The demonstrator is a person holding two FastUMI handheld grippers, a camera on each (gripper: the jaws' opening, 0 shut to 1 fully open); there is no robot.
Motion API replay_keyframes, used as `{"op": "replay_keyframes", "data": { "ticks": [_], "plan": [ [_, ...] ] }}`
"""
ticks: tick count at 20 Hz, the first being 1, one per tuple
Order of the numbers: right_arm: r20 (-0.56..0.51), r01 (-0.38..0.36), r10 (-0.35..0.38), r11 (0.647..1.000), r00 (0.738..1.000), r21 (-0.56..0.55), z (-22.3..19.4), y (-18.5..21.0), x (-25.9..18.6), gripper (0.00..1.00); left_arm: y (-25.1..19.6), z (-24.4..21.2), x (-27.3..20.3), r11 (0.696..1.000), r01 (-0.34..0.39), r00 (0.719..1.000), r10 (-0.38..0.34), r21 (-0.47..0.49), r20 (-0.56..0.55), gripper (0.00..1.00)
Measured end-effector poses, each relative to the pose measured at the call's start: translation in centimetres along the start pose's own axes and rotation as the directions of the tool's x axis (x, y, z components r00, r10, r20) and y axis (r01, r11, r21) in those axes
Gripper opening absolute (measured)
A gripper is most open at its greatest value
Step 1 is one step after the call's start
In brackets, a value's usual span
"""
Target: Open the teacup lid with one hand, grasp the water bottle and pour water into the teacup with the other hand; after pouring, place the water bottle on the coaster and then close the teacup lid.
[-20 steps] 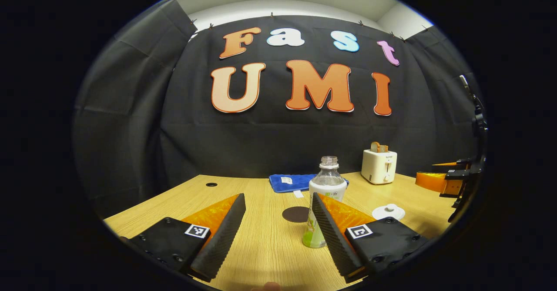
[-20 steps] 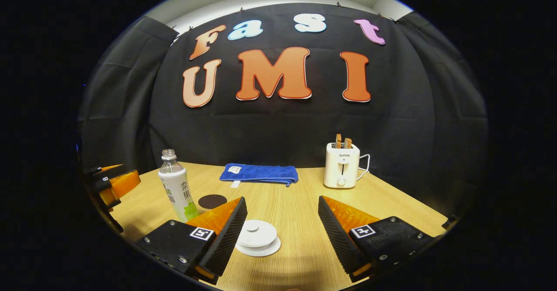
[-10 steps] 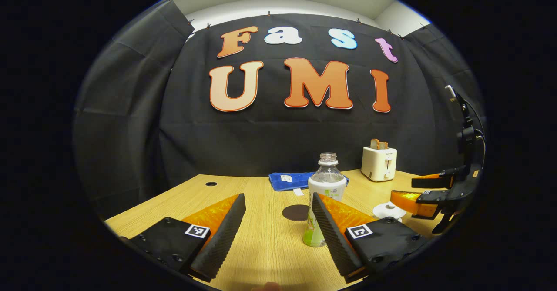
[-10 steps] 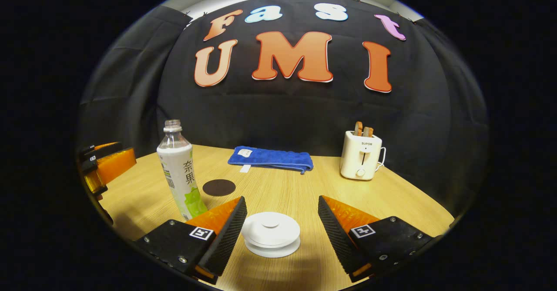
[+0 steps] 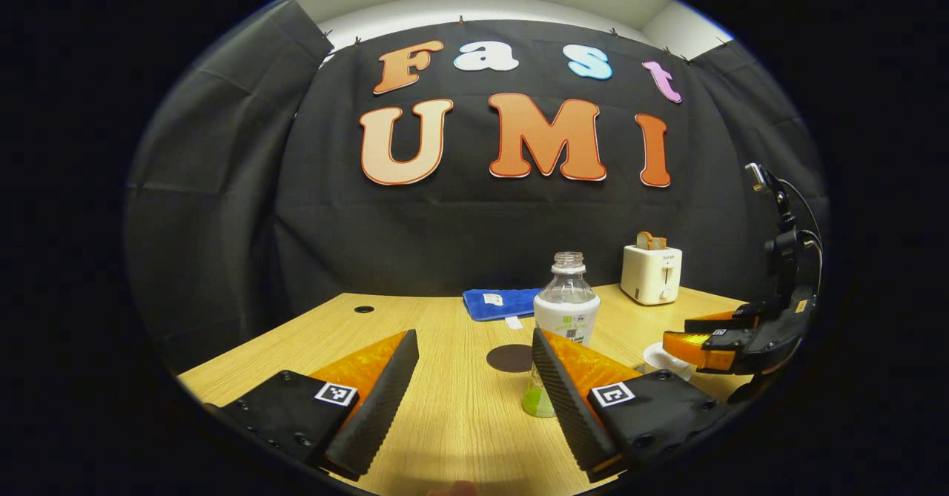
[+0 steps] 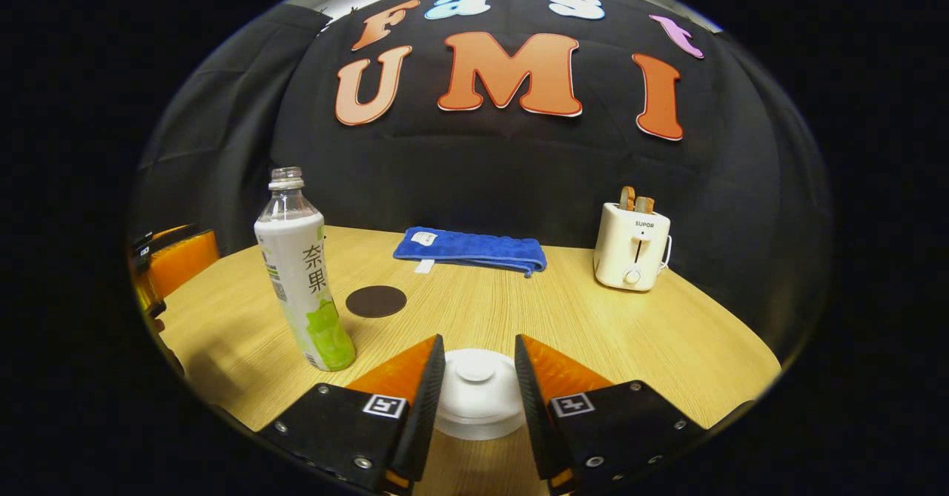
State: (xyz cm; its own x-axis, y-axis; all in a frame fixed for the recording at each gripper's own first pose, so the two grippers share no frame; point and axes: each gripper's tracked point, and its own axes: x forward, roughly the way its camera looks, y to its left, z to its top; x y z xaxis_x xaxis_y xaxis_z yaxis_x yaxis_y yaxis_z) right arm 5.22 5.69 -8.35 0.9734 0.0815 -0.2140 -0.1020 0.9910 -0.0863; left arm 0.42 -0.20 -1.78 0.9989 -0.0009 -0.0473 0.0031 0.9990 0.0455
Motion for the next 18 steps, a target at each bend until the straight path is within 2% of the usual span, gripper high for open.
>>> {"op": "replay_keyframes", "data": {
  "ticks": [3, 5, 14, 18],
  "plan": [
    [-0.01, -0.007, 0.007, 1.0, 1.0, -0.012, -0.32, 0.27, 0.08, 0.37, 0.02, 0.04, -0.05, 1.0, 0.0, 1.0, 0.0, 0.003, 0.002, 0.99],
    [-0.013, -0.008, 0.008, 1.0, 1.0, -0.017, -0.34, 0.27, 0.06, 0.3, -0.11, 0.01, 0.11, 1.0, 0.002, 1.0, -0.002, 0.004, 0.001, 0.99],
    [-0.009, -0.005, 0.005, 1.0, 1.0, -0.029, -0.3, 0.3, -0.05, 0.28, -0.29, 0.18, 0.12, 1.0, 0.003, 1.0, -0.003, 0.012, 0.005, 0.99],
    [-0.003, -0.009, 0.009, 1.0, 1.0, -0.014, -0.11, 0.19, -0.18, 0.19, -0.29, 0.26, 0.11, 1.0, 0.002, 1.0, -0.002, 0.014, 0.008, 0.99]
  ]
}}
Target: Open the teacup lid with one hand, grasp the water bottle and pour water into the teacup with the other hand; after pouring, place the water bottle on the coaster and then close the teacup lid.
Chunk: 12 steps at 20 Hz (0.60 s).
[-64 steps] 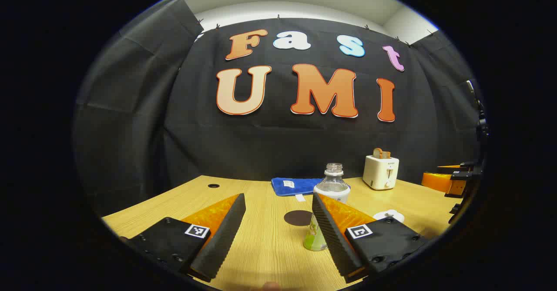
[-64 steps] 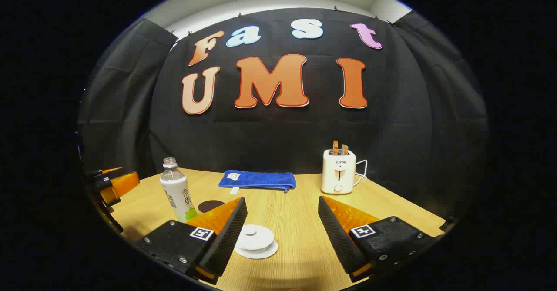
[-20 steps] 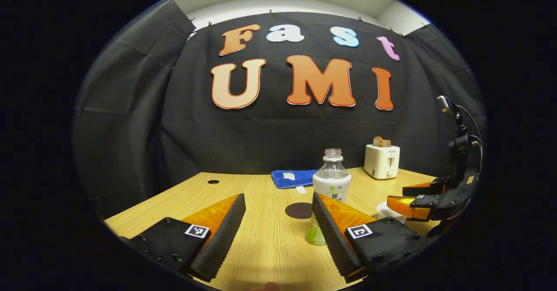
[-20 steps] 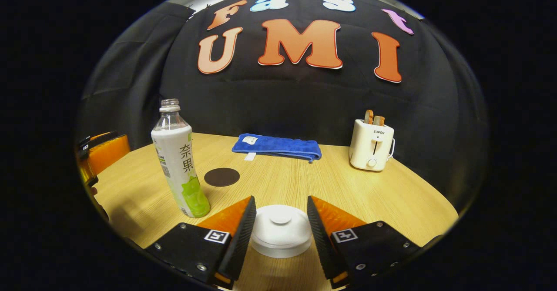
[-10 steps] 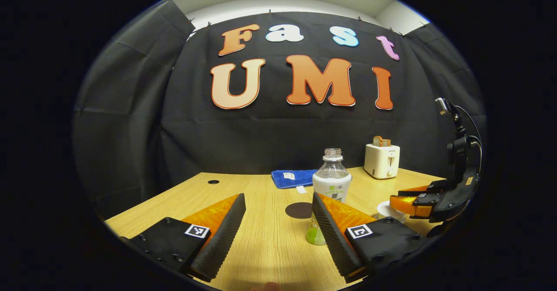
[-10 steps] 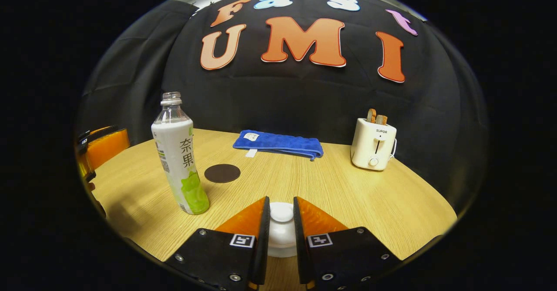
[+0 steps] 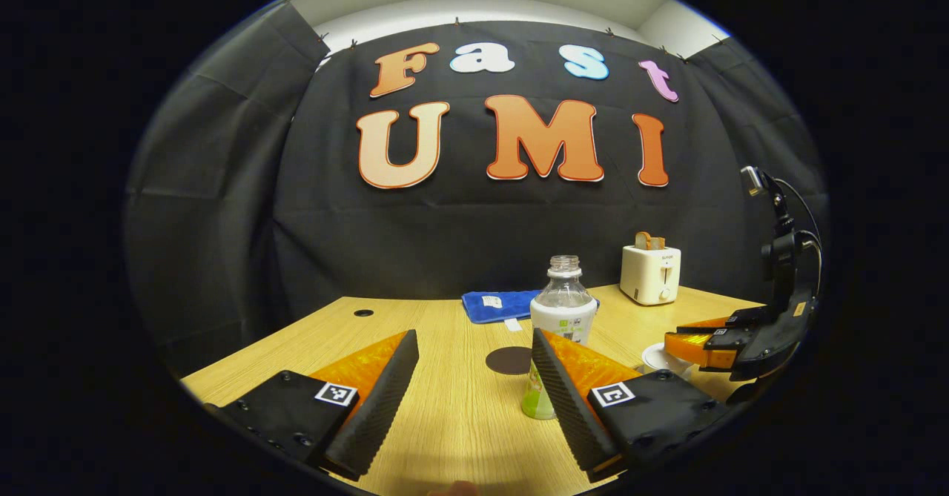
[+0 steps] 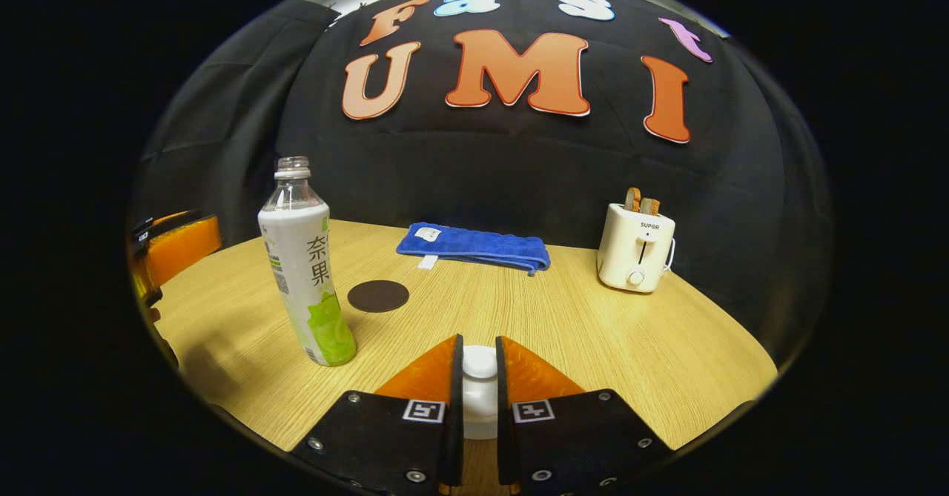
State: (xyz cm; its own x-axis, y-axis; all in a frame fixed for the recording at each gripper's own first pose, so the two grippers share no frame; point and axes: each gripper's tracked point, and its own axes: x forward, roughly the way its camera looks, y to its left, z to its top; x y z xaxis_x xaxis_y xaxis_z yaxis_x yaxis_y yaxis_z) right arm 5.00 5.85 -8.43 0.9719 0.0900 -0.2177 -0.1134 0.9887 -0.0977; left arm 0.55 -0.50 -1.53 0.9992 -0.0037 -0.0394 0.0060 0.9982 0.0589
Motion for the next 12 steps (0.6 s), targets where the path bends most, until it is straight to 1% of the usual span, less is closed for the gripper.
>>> {"op": "replay_keyframes", "data": {
  "ticks": [4, 6, 8, 12],
  "plan": [
    [0.002, -0.002, 0.002, 1.0, 1.0, 0.001, 0.1, -0.2, -0.1, 0.19, 0.2, -0.2, 0.0, 1.0, -0.003, 1.0, 0.003, -0.004, -0.004, 0.99],
    [-0.014, -0.012, 0.012, 1.0, 1.0, -0.014, -0.3, 0.2, 0.1, 0.19, 0.2, -0.2, 0.1, 1.0, -0.005, 1.0, 0.005, -0.005, -0.005, 0.99],
    [-0.005, 0.002, -0.002, 1.0, 1.0, -0.016, 0.0, 0.0, 0.2, 0.19, 0.2, -0.3, 0.0, 1.0, -0.003, 1.0, 0.003, -0.006, -0.005, 0.99],
    [-0.019, 0.012, -0.013, 0.999, 1.0, -0.048, -0.9, 0.4, 1.0, 0.34, 0.3, -0.3, 0.0, 1.0, -0.005, 1.0, 0.005, -0.009, -0.006, 0.99]
  ]
}}
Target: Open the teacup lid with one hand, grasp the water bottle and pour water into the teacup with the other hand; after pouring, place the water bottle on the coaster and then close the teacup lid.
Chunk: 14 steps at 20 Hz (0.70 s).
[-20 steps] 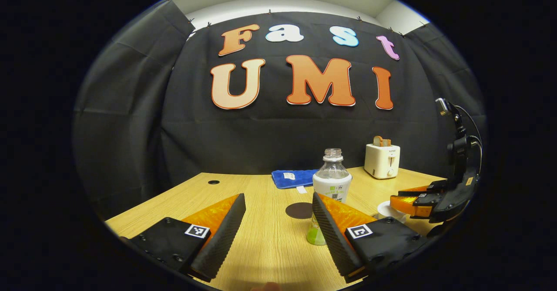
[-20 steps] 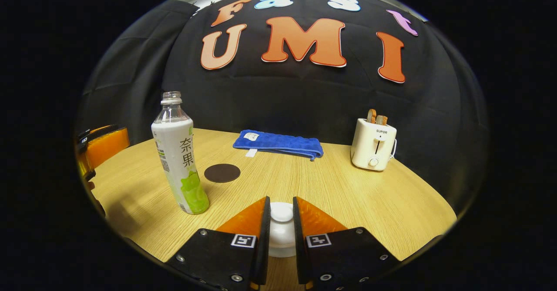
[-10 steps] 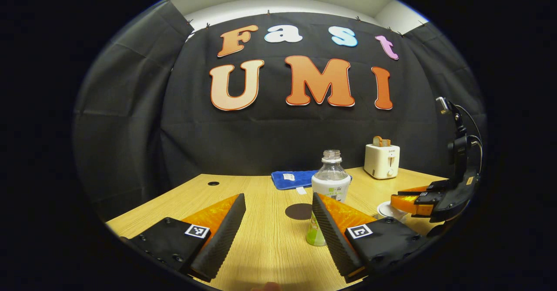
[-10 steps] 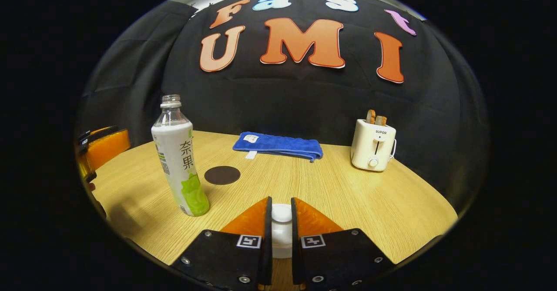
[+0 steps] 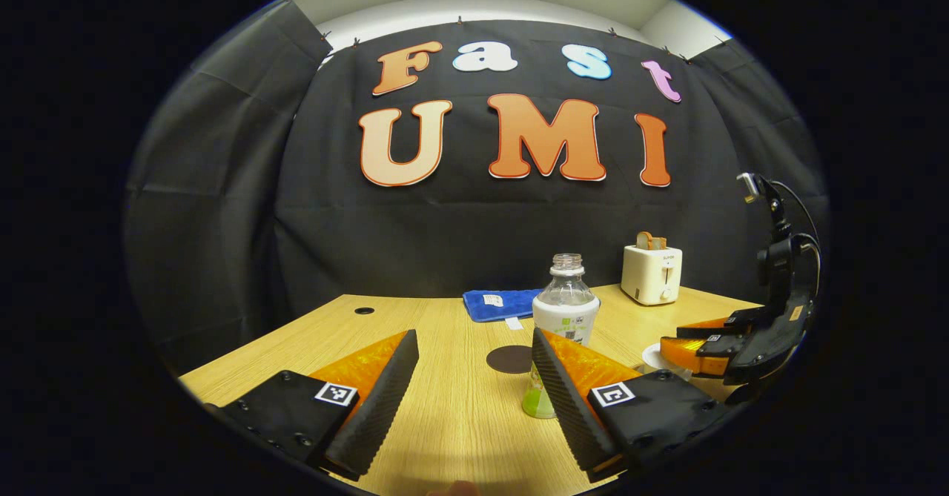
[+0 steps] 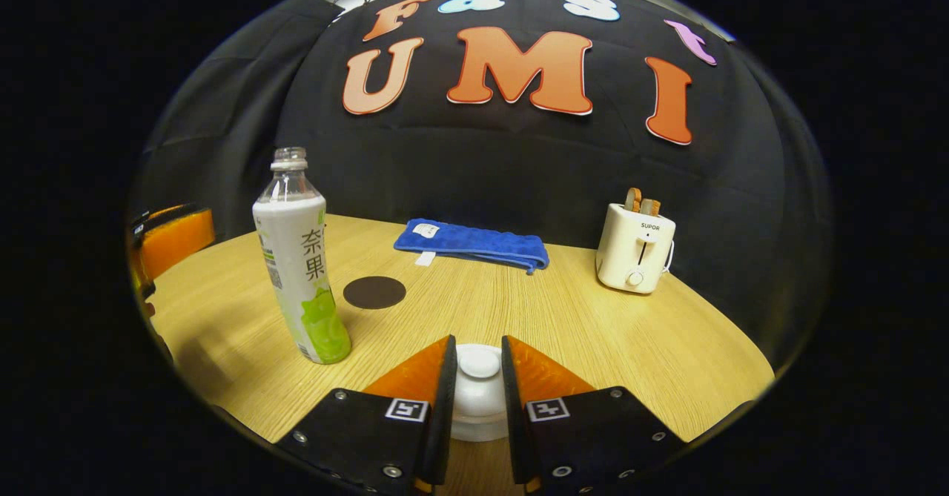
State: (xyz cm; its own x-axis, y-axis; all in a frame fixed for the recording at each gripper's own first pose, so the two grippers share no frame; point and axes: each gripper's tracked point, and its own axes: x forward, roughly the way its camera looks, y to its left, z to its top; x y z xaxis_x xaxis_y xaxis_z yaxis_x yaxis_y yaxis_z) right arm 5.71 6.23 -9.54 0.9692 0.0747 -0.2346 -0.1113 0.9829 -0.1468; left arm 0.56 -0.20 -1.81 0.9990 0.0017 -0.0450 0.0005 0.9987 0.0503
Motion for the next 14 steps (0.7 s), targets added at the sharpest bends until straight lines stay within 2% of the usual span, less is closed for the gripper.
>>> {"op": "replay_keyframes", "data": {
  "ticks": [3, 5, 6, 7, 8, 14],
  "plan": [
    [0.015, 0.015, -0.016, 1.0, 1.0, 0.011, 0.3, -0.4, 0.1, 0.35, 0.0, -0.3, 0.1, 1.0, -0.001, 1.0, 0.001, -0.007, -0.005, 0.99],
    [0.007, 0.002, -0.003, 0.999, 1.0, 0.044, 0.3, -0.4, -0.2, 0.22, 0.1, -0.7, 0.3, 1.0, -0.001, 1.0, 0.001, -0.014, -0.011, 0.99],
    [0.009, 0.002, -0.002, 0.998, 1.0, 0.058, 0.5, -0.8, -0.5, 0.21, -0.1, -1.0, 0.3, 1.0, 0.001, 1.0, -0.002, -0.019, -0.016, 0.99],
    [0.018, 0.004, -0.005, 0.998, 1.0, 0.065, 0.9, -1.2, -0.8, 0.15, -0.3, -1.2, 0.4, 1.0, 0.007, 1.0, -0.007, -0.025, -0.021, 0.99],
    [0.03, 0.008, -0.01, 0.998, 1.0, 0.066, 1.4, -1.7, -1.2, 0.18, -0.4, -1.5, 0.4, 0.999, 0.013, 1.0, -0.014, -0.033, -0.024, 0.99],
    [0.06, 0.087, -0.095, 0.989, 0.994, 0.12, 2.4, -6.8, -2.6, 0.19, -3.0, -3.1, 0.7, 0.994, 0.073, 0.996, -0.077, -0.081, -0.054, 0.99]
  ]
}}
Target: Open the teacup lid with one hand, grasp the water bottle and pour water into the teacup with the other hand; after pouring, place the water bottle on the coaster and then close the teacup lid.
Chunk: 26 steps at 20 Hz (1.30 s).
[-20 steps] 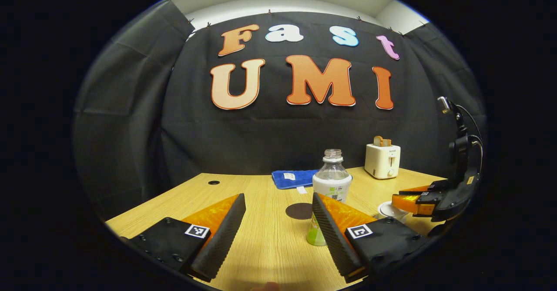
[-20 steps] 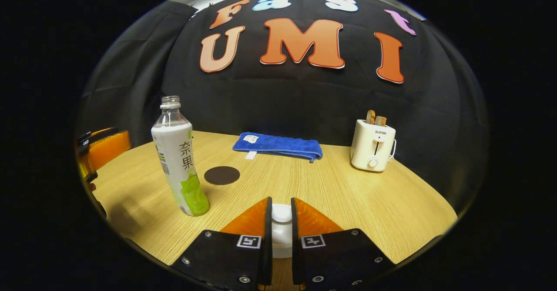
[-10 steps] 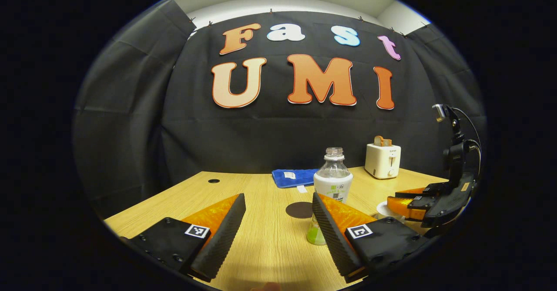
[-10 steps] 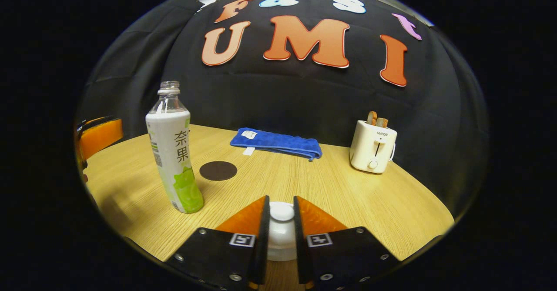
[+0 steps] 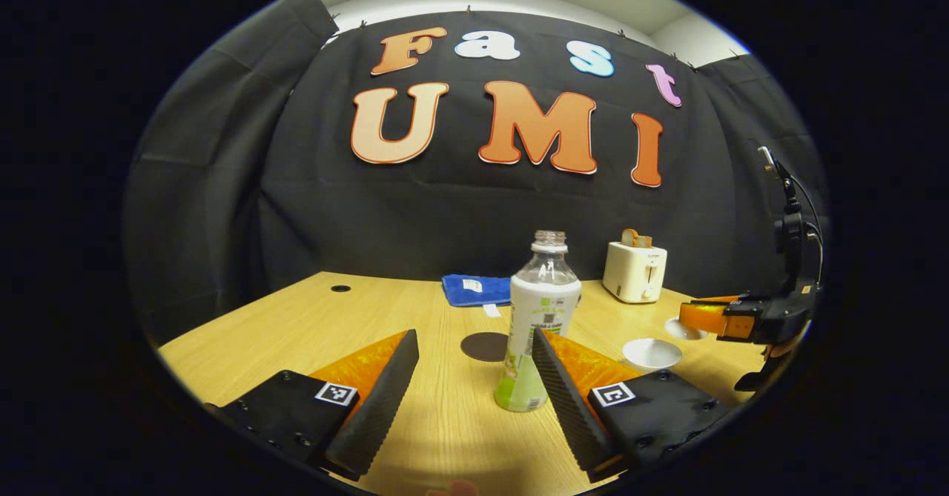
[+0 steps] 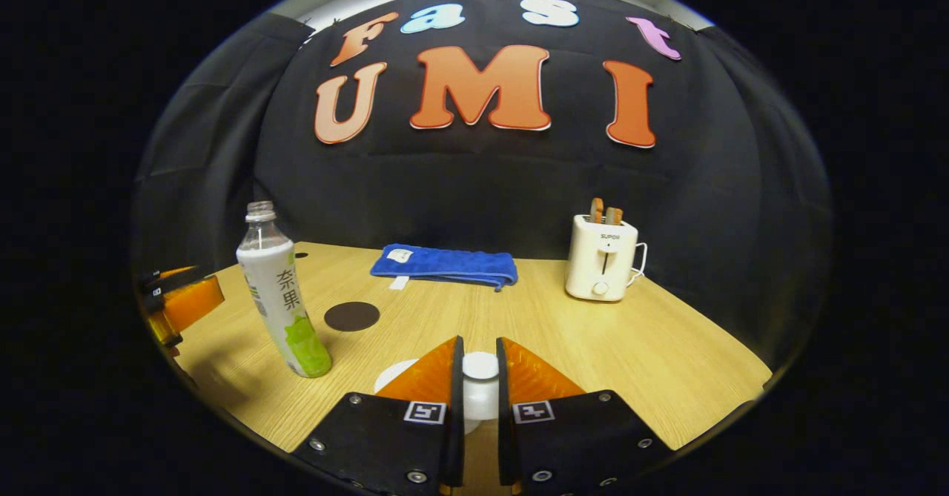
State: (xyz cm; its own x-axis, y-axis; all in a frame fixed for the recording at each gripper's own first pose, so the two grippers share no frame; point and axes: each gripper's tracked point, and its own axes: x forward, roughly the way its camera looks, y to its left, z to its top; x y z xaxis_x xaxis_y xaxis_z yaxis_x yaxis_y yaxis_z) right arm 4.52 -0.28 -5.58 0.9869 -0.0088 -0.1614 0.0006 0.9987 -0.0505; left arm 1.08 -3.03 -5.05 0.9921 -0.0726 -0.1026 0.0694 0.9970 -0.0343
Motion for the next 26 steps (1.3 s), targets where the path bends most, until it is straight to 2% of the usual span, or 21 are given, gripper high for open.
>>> {"op": "replay_keyframes", "data": {
  "ticks": [6, 10, 17, 21, 23, 24, 26],
  "plan": [
    [-0.018, 0.09, -0.089, 0.994, 0.996, 0.061, -0.3, -4.8, -0.4, 0.18, -3.3, -2.1, 1.2, 0.998, 0.054, 0.998, -0.054, 0.017, -0.031, 0.99],
    [-0.023, 0.096, -0.094, 0.992, 0.995, 0.081, -0.4, -5.4, -0.7, 0.19, -5.1, -3.6, 3.1, 0.996, 0.087, 0.994, -0.086, 0.016, -0.068, 0.99],
    [-0.034, 0.11, -0.107, 0.991, 0.994, 0.082, -0.6, -6.5, -1.0, 0.18, -5.3, -4.1, 7.1, 0.994, 0.069, 0.995, -0.062, 0.09, -0.081, 0.99],
    [-0.037, 0.119, -0.116, 0.988, 0.993, 0.096, -0.7, -6.9, -1.3, 0.18, -5.5, -3.5, 7.3, 0.994, 0.073, 0.996, -0.068, 0.078, -0.059, 0.98],
    [-0.036, 0.119, -0.116, 0.988, 0.993, 0.099, -0.7, -6.8, -1.4, 0.18, -5.1, -3.6, 7.6, 0.996, 0.063, 0.996, -0.058, 0.066, -0.067, 0.69],
    [-0.035, 0.118, -0.115, 0.988, 0.993, 0.098, -0.6, -6.8, -1.5, 0.18, -4.8, -3.6, 7.1, 0.996, 0.05, 0.997, -0.045, 0.072, -0.067, 0.67],
    [-0.029, 0.117, -0.115, 0.989, 0.993, 0.092, -0.2, -6.7, -1.7, 0.18, -5.0, -3.4, 6.7, 0.992, 0.075, 0.994, -0.066, 0.097, -0.087, 0.6]
  ]
}}
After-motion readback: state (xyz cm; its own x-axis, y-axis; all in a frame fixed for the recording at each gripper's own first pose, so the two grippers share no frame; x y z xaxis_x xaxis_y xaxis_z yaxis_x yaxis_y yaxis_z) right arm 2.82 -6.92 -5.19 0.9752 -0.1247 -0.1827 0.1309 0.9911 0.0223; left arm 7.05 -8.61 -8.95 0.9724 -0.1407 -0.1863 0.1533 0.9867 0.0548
